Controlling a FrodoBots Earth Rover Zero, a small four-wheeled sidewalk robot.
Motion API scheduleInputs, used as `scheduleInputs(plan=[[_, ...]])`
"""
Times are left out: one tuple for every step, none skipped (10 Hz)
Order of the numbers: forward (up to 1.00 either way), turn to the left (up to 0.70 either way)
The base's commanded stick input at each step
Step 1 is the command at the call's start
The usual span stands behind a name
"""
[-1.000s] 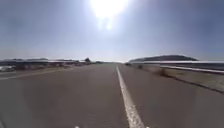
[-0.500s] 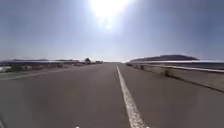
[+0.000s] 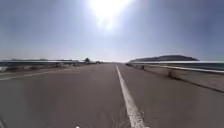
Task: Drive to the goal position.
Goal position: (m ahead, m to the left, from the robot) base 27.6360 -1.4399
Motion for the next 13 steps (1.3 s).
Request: scheduleInputs(plan=[[0.7,0.0],[0.7,0.0],[0.7,0.0],[0.7,0.0],[0.7,0.0],[0.7,0.0],[0.7,0.0],[0.7,0.0],[0.7,0.0],[0.7,0.0],[0.7,0.0],[0.7,0.0],[0.7,0.0]])
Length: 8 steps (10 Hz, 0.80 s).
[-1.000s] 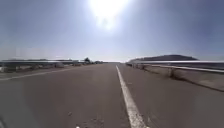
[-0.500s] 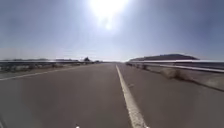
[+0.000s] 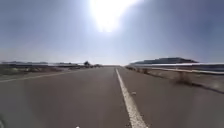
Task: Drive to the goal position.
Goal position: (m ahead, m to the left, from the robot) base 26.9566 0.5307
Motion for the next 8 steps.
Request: scheduleInputs(plan=[[0.7,0.0],[0.7,0.0],[0.7,0.0],[0.7,0.0],[0.7,0.0],[0.7,0.0],[0.7,0.0],[0.7,0.0]])
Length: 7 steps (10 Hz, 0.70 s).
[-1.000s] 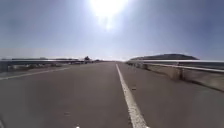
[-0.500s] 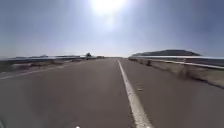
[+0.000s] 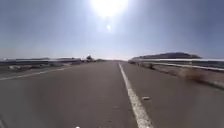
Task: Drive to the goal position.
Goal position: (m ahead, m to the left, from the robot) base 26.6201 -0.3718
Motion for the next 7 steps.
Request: scheduleInputs(plan=[[0.7,0.0],[0.7,0.0],[0.7,0.0],[0.7,0.0],[0.7,0.0],[0.7,0.0],[0.7,0.0]])
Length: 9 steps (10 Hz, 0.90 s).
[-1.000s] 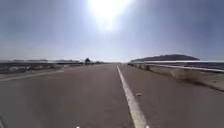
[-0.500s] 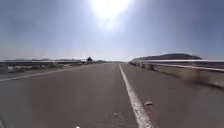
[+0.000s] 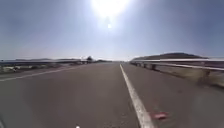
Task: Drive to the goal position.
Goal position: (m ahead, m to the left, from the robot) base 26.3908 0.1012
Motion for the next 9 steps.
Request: scheduleInputs(plan=[[0.7,0.0],[0.7,0.0],[0.7,0.0],[0.7,0.0],[0.7,0.0],[0.7,0.0],[0.7,0.0],[0.7,0.0],[0.7,0.0]])
